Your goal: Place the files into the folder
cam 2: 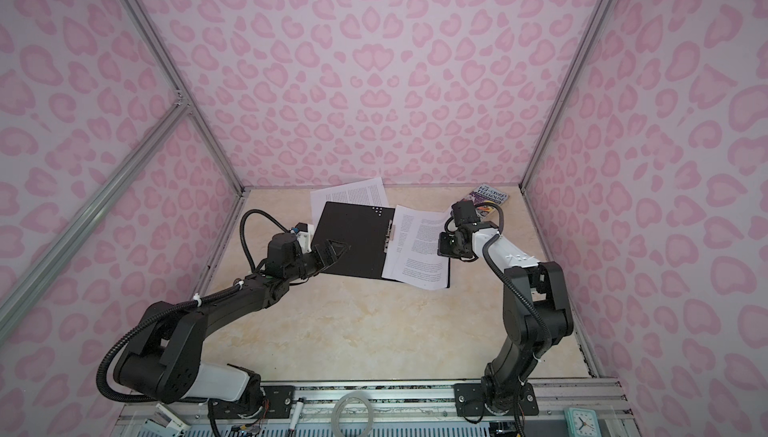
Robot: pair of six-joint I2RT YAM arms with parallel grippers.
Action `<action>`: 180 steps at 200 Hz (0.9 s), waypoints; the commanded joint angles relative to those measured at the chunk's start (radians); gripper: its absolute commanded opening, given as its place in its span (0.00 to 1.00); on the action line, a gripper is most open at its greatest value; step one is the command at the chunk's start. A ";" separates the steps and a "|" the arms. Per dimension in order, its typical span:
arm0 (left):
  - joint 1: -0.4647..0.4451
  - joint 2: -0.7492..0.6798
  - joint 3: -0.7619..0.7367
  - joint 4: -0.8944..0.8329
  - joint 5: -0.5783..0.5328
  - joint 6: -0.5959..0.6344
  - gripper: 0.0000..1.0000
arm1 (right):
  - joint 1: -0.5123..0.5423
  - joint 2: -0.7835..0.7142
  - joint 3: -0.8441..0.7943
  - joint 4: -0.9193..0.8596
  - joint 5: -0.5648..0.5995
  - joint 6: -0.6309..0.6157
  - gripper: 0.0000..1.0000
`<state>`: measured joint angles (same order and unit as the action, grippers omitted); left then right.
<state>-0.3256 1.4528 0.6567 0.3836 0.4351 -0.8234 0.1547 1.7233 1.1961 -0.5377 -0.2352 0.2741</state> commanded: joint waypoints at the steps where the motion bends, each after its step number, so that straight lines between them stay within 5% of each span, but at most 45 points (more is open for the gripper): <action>1: -0.002 0.004 0.005 0.081 0.038 -0.010 0.98 | -0.012 0.016 0.026 -0.064 0.045 -0.059 0.00; 180: -0.057 0.075 0.061 0.085 0.103 0.018 0.98 | 0.056 0.157 0.184 -0.045 -0.015 -0.001 0.00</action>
<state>-0.3820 1.5116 0.7059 0.4282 0.5182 -0.8108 0.2089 1.8687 1.3865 -0.5926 -0.2455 0.2443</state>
